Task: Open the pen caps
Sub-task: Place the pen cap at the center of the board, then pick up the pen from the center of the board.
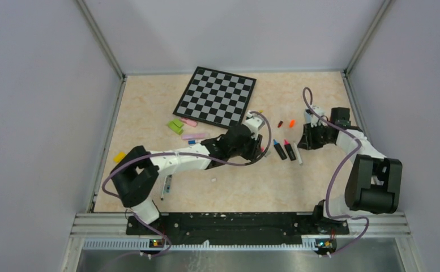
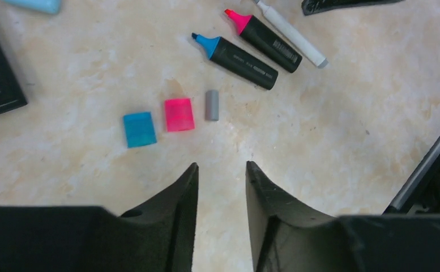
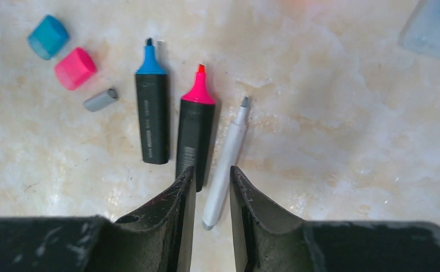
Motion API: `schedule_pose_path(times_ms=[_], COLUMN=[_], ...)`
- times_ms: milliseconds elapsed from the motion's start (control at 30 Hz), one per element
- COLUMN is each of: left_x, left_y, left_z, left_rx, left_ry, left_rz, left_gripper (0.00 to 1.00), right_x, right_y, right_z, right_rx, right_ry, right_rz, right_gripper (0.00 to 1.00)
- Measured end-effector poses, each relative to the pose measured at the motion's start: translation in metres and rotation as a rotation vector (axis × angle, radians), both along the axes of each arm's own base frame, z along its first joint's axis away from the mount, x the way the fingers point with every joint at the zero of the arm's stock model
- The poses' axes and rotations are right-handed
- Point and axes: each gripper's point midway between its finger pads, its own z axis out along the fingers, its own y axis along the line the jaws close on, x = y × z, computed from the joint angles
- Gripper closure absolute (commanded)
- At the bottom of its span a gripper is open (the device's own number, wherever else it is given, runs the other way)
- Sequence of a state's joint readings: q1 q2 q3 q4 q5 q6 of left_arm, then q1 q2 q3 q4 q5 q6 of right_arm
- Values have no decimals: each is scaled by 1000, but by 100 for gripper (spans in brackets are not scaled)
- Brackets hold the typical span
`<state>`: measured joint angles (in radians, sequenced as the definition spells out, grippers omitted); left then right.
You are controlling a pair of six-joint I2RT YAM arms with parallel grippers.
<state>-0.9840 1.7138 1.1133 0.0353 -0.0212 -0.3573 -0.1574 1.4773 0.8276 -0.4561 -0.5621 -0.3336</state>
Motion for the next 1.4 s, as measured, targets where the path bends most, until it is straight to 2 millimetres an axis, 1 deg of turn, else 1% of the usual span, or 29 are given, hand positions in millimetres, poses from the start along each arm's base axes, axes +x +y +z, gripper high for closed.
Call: schedule_pose_path(times_ms=[33,133,167,233,333,367,433,567,667,767,833,867,933,1000,1133,1267,1400], left_x=[-3,-12,-15,-19,-22,-23,-24,-26,-24,-14,-9,-9,-11,-13,-14,-17,-22], left_y=[6,32,41,59,87,95,113,156,197,243,271,279,291,297,303,309,318], left_z=[4,13,16,22,30,31,32,27,20,18,17,16,13,6,-13,-38,-52], left_rx=[-6,-3,-2,3,24,36,57,113,154,168,173,176,177,187,247,316,346], left_ry=[-13,-48,-59,-81,-115,-125,-141,-157,-140,-107,-97,-95,-85,-68,-13,68,127], left_rz=[1,20,32,60,122,140,188,287,390,534,626,652,688,705,723,758,831], left_gripper=[54,45,40,27,7,2,1,1,1,1,2,2,2,2,2,4,6], right_x=[0,0,0,-1,-3,-4,-6,-9,-10,-11,-11,-11,-11,-11,-11,-11,-11], right_y=[2,8,10,15,23,25,29,33,34,35,36,36,36,36,36,36,36], right_z=[8,31,39,54,65,67,69,71,74,76,77,77,77,77,78,79,79], right_rx=[4,26,35,56,87,97,115,138,142,147,149,149,149,150,149,149,149], right_ry=[-25,-107,-136,-194,-235,-241,-244,-245,-256,-263,-263,-263,-263,-263,-268,-272,-273], right_rz=[13,53,68,100,141,152,170,188,195,199,201,201,201,201,202,203,203], right_gripper=[73,73,73,73,73,73,73,73,73,73,73,73,73,73,72,72,72])
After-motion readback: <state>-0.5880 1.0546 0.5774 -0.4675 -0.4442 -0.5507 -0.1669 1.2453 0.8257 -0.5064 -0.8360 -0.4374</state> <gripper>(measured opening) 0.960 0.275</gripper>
